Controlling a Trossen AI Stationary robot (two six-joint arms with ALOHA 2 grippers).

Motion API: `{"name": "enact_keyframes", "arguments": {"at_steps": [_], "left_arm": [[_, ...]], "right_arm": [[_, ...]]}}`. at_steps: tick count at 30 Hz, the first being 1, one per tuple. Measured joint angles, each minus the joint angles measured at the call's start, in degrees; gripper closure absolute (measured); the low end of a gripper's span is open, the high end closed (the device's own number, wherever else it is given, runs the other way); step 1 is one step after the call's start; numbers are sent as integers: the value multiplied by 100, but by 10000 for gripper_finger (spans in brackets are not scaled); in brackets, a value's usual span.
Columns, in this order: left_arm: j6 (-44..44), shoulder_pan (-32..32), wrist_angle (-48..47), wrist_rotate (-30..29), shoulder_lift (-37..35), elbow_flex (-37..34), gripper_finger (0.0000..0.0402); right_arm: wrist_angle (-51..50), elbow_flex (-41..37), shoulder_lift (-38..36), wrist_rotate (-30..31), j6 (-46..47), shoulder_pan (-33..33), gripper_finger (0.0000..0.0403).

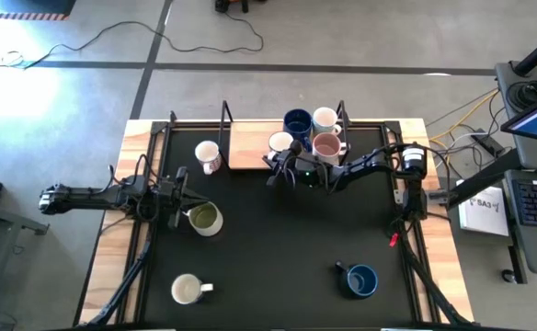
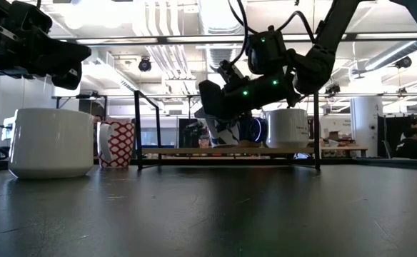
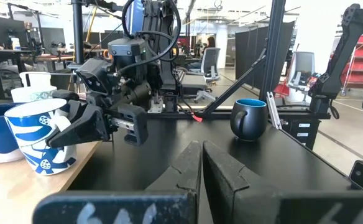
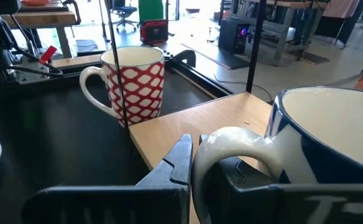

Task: Place coffee mugs
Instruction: Put the right blue mug on the shelf aligned with the other dark blue mug

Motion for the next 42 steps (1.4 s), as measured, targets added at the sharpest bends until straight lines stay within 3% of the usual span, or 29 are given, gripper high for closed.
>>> {"name": "enact_keyframes", "arguments": {"at_steps": [20,33,42], "left_arm": [[-2,0,0,0,0,0,402],[0,1,1,0,0,0,402],[-1,-1,1,2,0,0,402]], "right_arm": [[-165,-4,-9,0,110,-15,359],[-511,-7,-81,-2,361,-2,303],[-1357,-9,-518,-3,362,80,302]]}}
